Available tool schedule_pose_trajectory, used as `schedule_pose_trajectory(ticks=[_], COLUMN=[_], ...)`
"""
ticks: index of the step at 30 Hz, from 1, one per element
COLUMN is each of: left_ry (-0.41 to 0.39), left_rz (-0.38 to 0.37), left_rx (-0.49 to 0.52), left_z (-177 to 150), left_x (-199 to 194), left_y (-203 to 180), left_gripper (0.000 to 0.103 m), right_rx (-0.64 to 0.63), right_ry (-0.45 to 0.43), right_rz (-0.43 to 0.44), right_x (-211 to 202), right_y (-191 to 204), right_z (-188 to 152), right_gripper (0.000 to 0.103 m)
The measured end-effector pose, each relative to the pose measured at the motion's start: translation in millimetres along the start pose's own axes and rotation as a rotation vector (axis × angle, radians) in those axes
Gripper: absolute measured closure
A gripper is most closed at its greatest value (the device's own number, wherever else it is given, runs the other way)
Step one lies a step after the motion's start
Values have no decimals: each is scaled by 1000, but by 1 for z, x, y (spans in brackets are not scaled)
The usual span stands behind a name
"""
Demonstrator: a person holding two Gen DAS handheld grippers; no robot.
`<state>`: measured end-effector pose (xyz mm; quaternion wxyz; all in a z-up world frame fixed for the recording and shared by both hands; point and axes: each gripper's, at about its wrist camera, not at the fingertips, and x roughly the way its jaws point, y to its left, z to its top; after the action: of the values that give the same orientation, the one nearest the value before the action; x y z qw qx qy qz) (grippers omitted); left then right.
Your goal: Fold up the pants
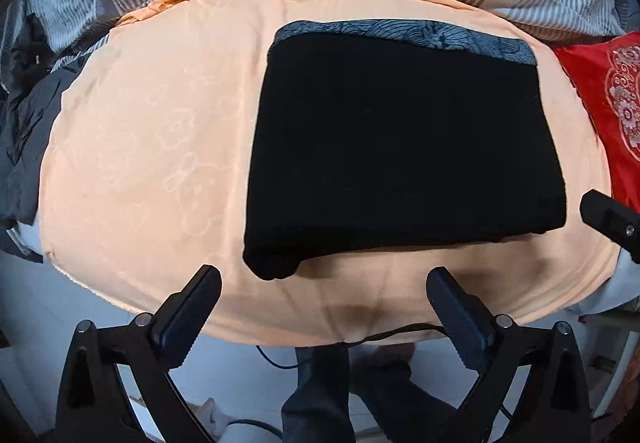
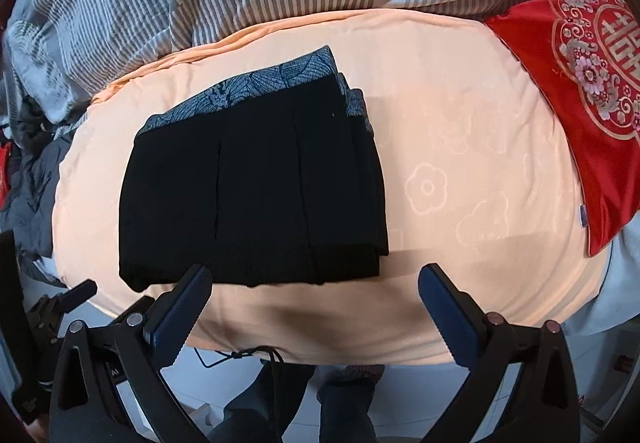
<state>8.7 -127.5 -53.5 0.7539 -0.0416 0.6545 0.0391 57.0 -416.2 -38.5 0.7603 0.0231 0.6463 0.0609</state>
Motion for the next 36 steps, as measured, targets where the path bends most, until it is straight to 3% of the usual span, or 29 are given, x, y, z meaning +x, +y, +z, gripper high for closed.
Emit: schedule_pose_trajectory(ticks=[15,36], left_ry=[-17,-12], left_rz=[32,61], left_rx=[-10,15], left_z=[9,16], left_x=[2,8], left_y=[1,-3], left_gripper=[0,0], right_rx=[-74,-52], right_ry=[16,34], right_rz=[-40,-51], right_x=[10,16], right_y=[20,22], right_z=[3,2], right_gripper=[0,0])
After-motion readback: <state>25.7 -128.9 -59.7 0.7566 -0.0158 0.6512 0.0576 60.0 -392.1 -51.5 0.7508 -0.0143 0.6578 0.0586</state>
